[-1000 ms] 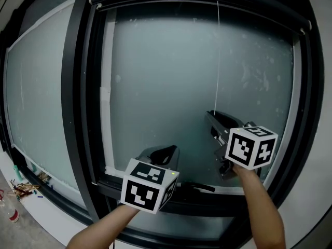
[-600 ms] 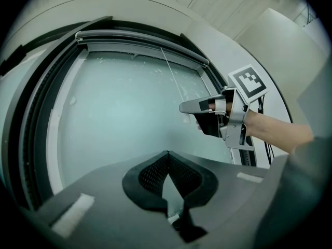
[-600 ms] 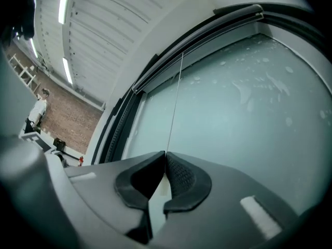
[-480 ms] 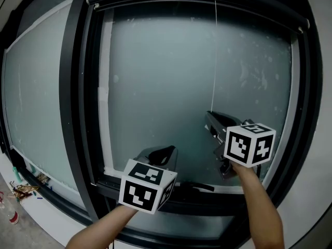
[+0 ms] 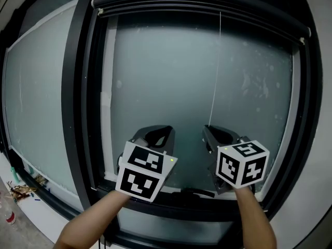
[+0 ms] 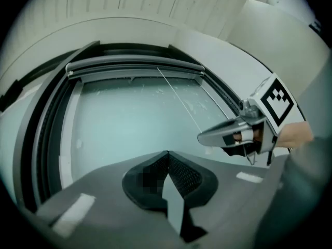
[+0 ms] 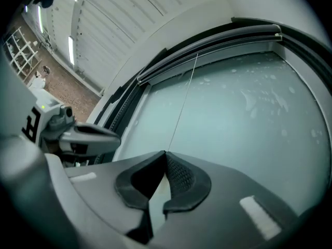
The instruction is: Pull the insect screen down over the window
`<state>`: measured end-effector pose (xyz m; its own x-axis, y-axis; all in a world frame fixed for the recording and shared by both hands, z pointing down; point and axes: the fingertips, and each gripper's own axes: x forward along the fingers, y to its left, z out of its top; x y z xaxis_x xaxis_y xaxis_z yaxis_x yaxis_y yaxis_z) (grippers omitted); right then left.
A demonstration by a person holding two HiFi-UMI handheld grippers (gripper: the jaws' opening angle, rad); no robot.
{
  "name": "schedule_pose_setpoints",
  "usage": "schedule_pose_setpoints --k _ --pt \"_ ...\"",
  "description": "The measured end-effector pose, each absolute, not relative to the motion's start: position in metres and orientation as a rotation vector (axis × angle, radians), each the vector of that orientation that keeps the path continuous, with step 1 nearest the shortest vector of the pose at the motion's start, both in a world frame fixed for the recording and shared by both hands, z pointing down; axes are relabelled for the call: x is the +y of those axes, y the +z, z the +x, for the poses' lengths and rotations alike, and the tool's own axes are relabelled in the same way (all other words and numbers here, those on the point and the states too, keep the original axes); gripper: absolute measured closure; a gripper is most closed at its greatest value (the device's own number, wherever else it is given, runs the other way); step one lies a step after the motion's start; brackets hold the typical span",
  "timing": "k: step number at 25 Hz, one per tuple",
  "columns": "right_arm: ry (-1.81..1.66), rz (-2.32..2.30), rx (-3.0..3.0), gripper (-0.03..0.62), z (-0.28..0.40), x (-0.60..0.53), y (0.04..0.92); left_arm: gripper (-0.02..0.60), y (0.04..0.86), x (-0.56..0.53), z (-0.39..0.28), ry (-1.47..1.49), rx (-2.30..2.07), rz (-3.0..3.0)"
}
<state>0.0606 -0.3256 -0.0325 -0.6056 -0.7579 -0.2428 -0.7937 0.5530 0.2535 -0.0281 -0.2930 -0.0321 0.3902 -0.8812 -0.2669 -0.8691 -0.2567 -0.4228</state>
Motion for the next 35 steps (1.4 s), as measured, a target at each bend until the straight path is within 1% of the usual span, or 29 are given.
schedule_pose_setpoints --k 4,10,15,19,20,21,22,23,25,28,31,35 --pt "0.488 -1.36 2.669 0.589 0.059 -0.329 -0.018 0.565 -0.073 -0.288 -0.035 -0.041 1.462 -1.992" --pt "0.566 -1.431 2.682 0.589 0.049 -0.324 0.004 0.565 -0.127 -0.288 -0.053 -0.121 1.454 -1.758" --pt "0.516 -1.439 2.747 0.589 0.042 -0.334 0.048 0.565 -0.174 -0.28 -0.067 -0.159 1.445 -1.55" --pt "0.513 -1.437 2.732 0.589 0.045 -0.33 0.055 0.565 -0.21 -0.274 -0.076 -0.201 1.45 -1.339" --pt "0.538 -1.456 2.733 0.589 0.045 -0.329 0.056 0.556 -0.219 -0.274 -0.076 -0.223 1.443 -1.281" --pt "0.561 -1.475 2.733 0.589 0.045 -0.329 0.056 0.53 -0.228 -0.276 -0.074 -0.256 1.429 -1.218" --pt "0.574 -1.485 2.734 0.589 0.045 -0.327 0.056 0.487 -0.238 -0.277 -0.071 -0.299 1.408 -1.155" --pt "0.577 -1.488 2.735 0.589 0.044 -0.326 0.056 0.464 -0.248 -0.28 -0.068 -0.348 1.381 -1.098" --pt "0.57 -1.487 2.737 0.589 0.041 -0.322 0.057 0.437 -0.264 -0.288 -0.063 -0.446 1.341 -1.029" --pt "0.561 -1.477 2.744 0.589 0.039 -0.316 0.059 0.365 -0.278 -0.305 -0.064 -0.555 1.344 -1.029" --pt "0.591 -1.493 2.754 0.589 0.042 -0.313 0.058 0.323 -0.285 -0.319 -0.069 -0.606 1.354 -1.071" --pt "0.605 -1.53 2.741 0.589 0.056 -0.311 0.058 0.289 -0.282 -0.339 -0.076 -0.722 1.343 -1.039"
